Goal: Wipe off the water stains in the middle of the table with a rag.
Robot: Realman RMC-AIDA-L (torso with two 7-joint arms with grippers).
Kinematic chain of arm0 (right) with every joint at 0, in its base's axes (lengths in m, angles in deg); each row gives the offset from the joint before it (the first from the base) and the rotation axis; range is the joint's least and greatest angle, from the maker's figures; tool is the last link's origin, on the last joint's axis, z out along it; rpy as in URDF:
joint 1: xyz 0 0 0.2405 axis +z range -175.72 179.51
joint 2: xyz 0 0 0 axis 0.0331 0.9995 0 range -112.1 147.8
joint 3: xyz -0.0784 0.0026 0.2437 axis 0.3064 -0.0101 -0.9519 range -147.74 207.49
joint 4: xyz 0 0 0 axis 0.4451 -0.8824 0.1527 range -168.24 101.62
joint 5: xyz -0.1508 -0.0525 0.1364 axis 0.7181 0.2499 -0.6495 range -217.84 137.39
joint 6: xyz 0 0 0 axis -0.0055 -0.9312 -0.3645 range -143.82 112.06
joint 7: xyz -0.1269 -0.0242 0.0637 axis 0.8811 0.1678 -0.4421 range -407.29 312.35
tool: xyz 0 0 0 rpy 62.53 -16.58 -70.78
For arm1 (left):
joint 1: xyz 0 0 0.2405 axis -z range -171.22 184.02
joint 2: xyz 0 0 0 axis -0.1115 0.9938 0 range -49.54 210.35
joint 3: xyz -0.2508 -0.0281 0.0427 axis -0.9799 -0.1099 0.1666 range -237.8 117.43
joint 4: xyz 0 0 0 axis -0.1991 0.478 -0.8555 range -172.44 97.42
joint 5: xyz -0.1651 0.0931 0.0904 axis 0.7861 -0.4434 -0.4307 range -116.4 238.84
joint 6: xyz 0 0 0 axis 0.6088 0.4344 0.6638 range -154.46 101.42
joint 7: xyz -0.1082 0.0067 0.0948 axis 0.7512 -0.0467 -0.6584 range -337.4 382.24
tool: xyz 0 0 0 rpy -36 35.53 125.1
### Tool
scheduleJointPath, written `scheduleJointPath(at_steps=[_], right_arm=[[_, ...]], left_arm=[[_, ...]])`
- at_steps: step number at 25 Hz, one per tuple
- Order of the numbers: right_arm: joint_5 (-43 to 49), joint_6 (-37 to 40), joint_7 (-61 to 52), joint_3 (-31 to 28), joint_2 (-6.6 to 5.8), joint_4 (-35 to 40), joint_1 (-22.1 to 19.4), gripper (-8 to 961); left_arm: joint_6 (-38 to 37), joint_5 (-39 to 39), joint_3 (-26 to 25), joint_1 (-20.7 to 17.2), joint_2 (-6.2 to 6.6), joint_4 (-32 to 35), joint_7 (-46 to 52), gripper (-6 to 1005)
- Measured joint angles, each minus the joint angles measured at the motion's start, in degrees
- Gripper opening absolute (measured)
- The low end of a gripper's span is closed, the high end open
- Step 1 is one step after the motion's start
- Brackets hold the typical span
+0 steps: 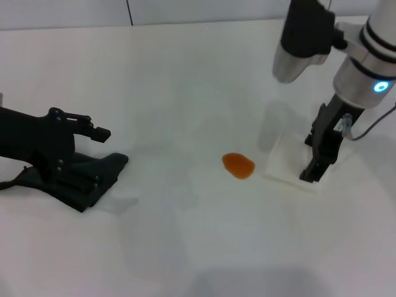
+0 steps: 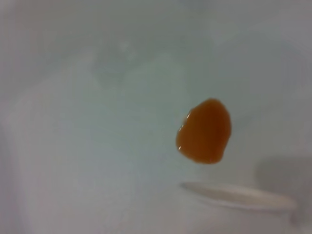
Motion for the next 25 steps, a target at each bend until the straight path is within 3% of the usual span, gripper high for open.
scheduleJointPath(at_steps=[4,15,25], right_arm=[[0.03,-2.61,-1.73,2.72,0.35,-3.94,1.85,755],[-0.64,-7.91,-3.11,7.65,0.58,-7.90,1.85,752],[-0.70,-8.39,-3.37,8.22,0.38,-4.24,-0.72,749]], left_arm=[[0.57,-0.08,0.52,-0.05,-0.10,-0.15,-0.09,882],[0.76,-0.55,0.57,0.30,-0.69,-0.24,-0.21,882],[0.79,-0.55,0.56,0.16,-0.66,-0.24,-0.21,881]])
